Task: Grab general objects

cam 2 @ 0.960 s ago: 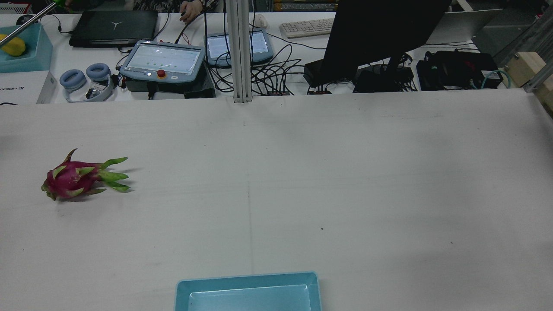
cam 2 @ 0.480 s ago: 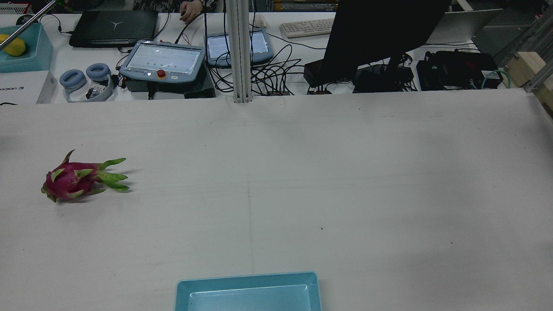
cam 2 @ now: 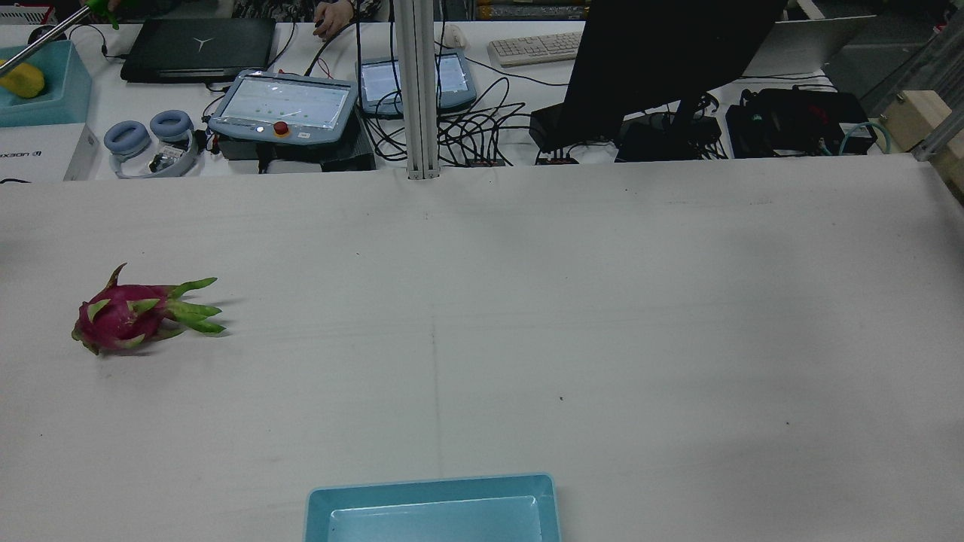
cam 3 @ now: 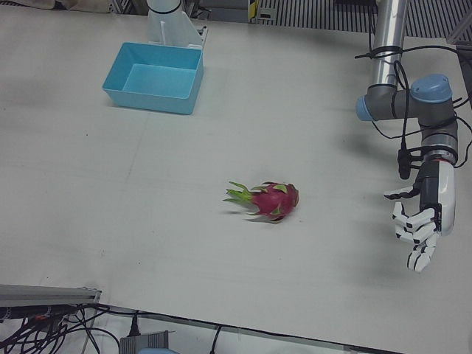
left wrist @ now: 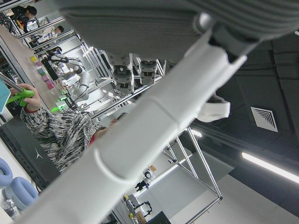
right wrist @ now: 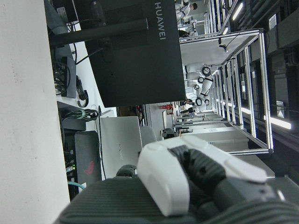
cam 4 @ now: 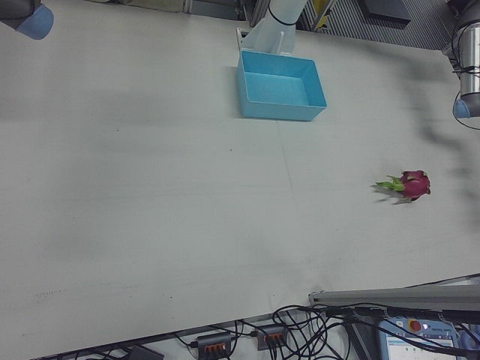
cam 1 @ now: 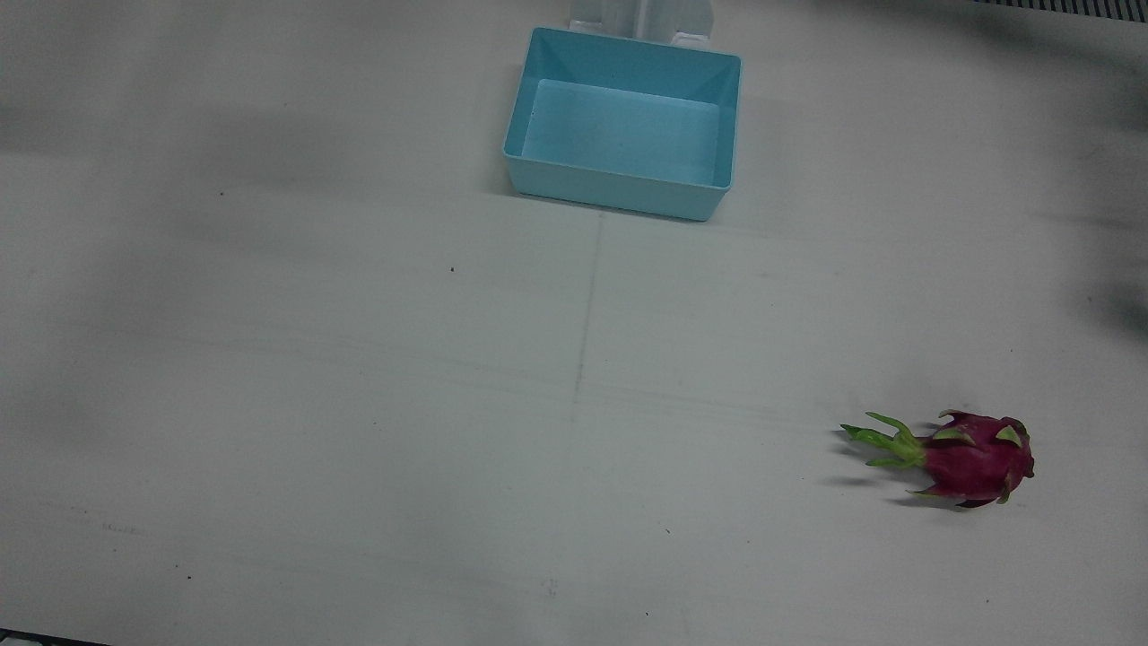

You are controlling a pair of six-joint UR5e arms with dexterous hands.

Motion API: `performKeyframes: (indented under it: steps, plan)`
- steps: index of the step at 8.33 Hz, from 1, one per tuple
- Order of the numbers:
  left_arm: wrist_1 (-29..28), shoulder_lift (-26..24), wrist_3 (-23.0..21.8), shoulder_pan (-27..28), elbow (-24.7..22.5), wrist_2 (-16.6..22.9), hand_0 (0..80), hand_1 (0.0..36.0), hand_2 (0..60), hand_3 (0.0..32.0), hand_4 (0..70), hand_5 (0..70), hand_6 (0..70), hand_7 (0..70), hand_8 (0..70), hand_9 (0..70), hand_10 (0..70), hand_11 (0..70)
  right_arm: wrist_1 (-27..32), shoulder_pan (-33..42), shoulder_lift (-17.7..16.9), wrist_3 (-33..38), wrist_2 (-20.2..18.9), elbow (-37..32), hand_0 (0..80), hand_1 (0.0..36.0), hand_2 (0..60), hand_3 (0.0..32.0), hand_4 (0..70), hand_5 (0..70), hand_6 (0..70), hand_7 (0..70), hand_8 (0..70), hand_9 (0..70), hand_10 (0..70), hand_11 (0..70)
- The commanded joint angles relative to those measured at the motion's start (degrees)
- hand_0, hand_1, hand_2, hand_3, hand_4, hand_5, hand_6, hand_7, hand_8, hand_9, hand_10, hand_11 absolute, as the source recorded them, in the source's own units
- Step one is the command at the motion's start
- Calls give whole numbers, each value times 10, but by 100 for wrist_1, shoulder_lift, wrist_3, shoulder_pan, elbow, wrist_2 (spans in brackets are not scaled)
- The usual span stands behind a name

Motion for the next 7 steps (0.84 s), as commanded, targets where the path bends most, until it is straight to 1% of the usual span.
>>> performKeyframes:
  steps: [1,2,3,4,5,6,7]
  plan:
    - [51,342,26,-221,-336,6,800,360,600,0,453,700,421,700,74,166,0,0,0,0,1,0,0,0,0,0,0,0,0,0,0,0,0,0,0,0]
    - [51,386,35,-222,-415,15,800,360,600,0,559,700,408,700,71,161,0,0,0,0,-7,0,0,0,0,0,0,0,0,0,0,0,0,0,0,0]
    - [103,474,113,-213,-642,24,800,360,600,0,616,700,409,700,71,158,0,0,0,0,1,0,0,0,0,0,0,0,0,0,0,0,0,0,0,0]
    - [382,562,297,-222,-1036,59,800,360,600,0,578,700,398,700,69,156,0,0,0,0,1,0,0,0,0,0,0,0,0,0,0,0,0,0,0,0]
    - [864,1015,821,-187,-1797,68,800,360,600,0,541,700,398,700,69,148,0,0,0,0,1,0,0,0,0,0,0,0,0,0,0,0,0,0,0,0]
    - [1269,1089,1279,-161,-2274,285,800,360,600,0,441,700,369,700,63,146,0,0,0,0,1,0,0,0,0,0,0,0,0,0,0,0,0,0,0,0]
    - [1560,1073,1649,-134,-2531,610,800,360,600,0,367,700,308,700,51,135,0,0,0,0,1,0,0,0,0,0,0,0,0,0,0,0,0,0,0,0]
